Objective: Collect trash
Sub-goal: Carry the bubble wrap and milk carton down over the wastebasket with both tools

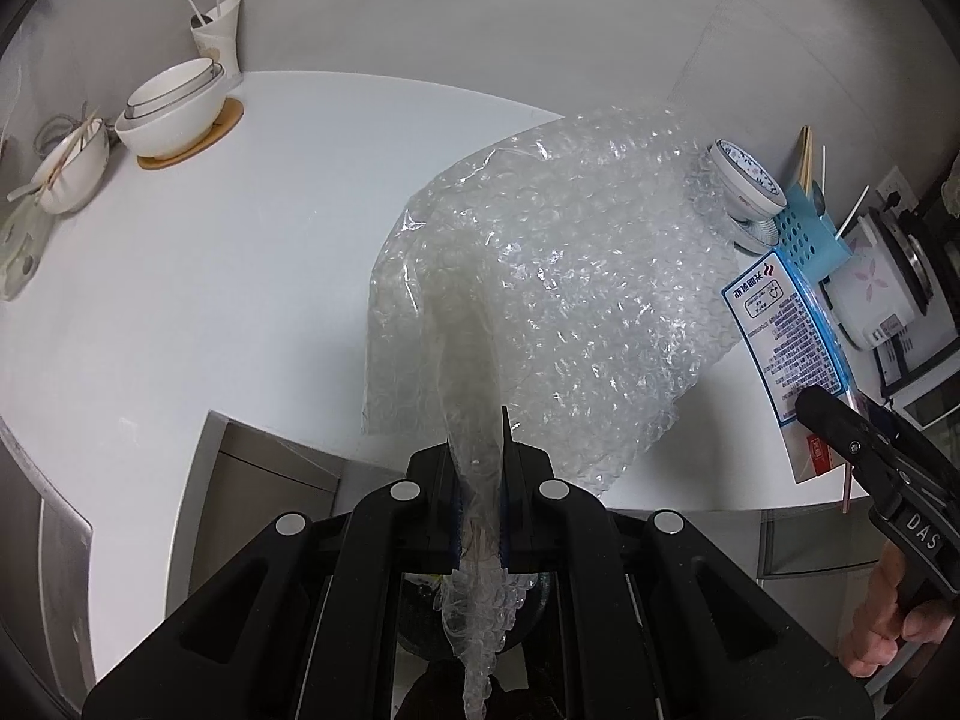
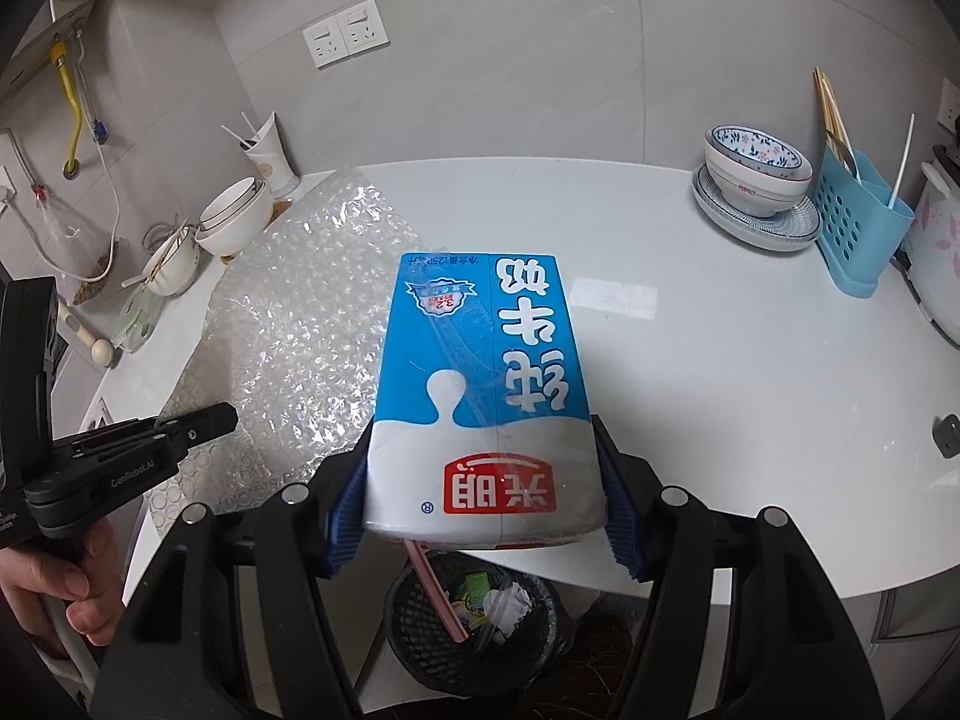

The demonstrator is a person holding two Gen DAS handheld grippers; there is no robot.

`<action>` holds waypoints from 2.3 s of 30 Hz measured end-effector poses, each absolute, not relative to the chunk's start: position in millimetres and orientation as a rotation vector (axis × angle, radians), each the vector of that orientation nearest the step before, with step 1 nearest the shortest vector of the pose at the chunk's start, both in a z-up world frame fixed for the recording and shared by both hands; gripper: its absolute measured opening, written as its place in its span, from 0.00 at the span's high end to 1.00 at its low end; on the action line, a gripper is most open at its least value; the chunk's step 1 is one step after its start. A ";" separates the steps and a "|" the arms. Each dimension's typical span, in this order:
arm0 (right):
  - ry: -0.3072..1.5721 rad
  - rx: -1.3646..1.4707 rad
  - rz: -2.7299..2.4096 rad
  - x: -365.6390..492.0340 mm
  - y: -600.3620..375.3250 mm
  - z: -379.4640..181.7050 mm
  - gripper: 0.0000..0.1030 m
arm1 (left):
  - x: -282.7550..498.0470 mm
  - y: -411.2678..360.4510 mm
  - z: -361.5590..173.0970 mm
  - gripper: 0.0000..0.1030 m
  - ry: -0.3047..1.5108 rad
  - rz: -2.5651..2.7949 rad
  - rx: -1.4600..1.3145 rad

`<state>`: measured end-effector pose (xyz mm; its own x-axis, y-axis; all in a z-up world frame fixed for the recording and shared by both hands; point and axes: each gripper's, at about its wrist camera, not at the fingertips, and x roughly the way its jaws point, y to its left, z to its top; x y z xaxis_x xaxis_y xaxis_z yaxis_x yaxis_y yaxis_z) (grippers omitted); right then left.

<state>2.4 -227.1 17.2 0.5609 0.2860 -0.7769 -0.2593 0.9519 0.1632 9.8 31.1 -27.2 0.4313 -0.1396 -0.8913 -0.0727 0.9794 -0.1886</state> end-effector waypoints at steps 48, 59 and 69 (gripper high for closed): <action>1.139 -0.049 0.434 -105.1 -203.5 -162.7 0.41 | -146.5 54.1 -204.1 0.94 1.446 0.102 -0.212; 1.229 -0.088 0.385 -104.7 -202.5 -211.5 0.41 | -134.6 31.3 -268.2 0.94 1.561 0.108 -0.124; 1.281 -0.070 0.367 -90.7 -197.0 -235.0 0.41 | -120.1 -10.5 -308.5 0.93 1.631 0.118 0.004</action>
